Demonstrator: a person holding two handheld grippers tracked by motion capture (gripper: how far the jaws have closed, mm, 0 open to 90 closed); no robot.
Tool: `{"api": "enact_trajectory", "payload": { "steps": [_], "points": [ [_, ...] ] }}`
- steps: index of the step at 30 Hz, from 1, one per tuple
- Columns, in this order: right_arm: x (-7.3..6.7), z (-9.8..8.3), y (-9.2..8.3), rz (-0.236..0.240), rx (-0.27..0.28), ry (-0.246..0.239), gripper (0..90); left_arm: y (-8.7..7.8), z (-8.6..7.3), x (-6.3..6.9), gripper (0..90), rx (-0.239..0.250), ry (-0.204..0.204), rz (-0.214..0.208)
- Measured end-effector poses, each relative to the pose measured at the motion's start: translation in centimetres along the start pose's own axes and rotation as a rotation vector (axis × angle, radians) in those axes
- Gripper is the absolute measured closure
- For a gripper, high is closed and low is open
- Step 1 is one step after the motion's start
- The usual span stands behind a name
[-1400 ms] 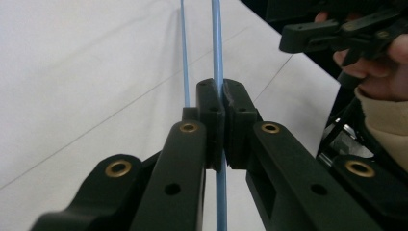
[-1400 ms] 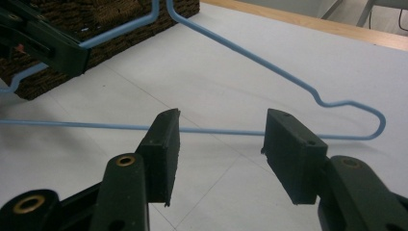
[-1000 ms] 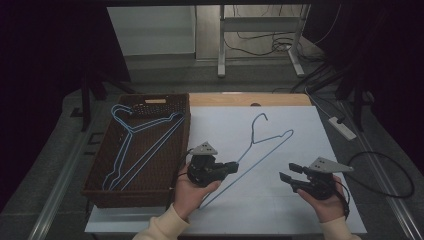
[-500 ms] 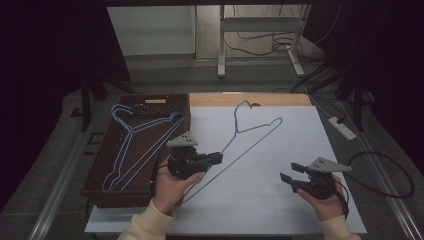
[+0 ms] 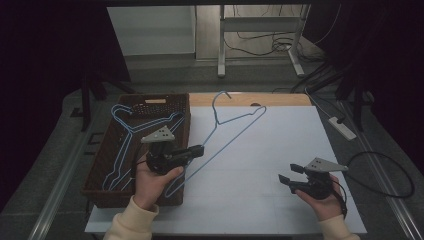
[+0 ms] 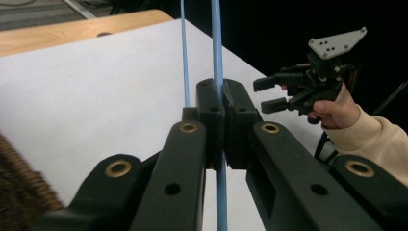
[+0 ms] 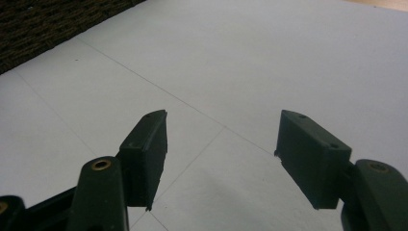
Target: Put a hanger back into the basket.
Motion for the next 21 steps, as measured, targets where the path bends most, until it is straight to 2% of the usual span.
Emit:
{"api": "enact_trajectory", "payload": {
  "steps": [13,21],
  "points": [
    [0.0,-0.2,0.4,0.005,-0.026,-0.013,35.6,-2.8,0.5,-1.3,87.1,0.049,0.02,0.041],
    [-0.1,-0.3,0.4,0.004,-0.031,-0.016,35.5,-4.7,0.5,-2.7,87.1,0.072,0.013,0.065]
  ]
}}
Point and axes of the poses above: each handheld gripper's, and its own axes: y roughly forward along the jaws, z roughly out of its top, x roughly to its right, the point moved 4 cm from there along y, roughly forward along the jaws, and after that the axes turned 2 degrees about -y, right-handed, at the moved point
